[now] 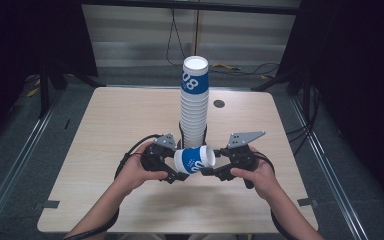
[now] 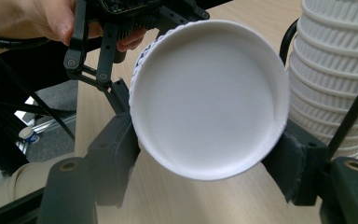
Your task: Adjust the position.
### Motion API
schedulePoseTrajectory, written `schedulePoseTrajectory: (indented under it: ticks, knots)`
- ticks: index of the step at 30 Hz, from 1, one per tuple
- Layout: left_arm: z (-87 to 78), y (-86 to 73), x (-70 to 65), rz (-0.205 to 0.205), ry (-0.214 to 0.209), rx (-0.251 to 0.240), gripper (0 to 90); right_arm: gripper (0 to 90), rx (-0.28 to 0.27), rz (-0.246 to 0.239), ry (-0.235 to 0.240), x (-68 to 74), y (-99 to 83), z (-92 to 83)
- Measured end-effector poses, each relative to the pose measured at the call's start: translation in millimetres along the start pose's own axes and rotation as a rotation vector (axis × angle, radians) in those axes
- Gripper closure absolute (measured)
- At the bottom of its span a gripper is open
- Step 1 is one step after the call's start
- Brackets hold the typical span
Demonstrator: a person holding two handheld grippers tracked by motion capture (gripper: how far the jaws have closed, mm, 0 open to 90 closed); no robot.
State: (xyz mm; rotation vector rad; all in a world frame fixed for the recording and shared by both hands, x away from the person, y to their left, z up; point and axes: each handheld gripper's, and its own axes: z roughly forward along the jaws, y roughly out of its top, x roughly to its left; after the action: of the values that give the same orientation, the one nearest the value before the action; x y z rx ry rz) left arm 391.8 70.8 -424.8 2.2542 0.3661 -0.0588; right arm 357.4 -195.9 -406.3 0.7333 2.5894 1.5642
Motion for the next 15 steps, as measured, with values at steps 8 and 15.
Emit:
schedulePoseTrajectory:
  ticks: [8,15]
  knots:
    - [1.2,0.6,-0.3,0.016,0.003,-0.006,13.8,30.5,0.004,0.001,0.003,-0.4,-0.6,1.0]
    - [0.5,4.2,0.3,0.044,0.01,0.02,11.7,30.5,0.011,0.004,0.01,-0.9,0.0,1.8]
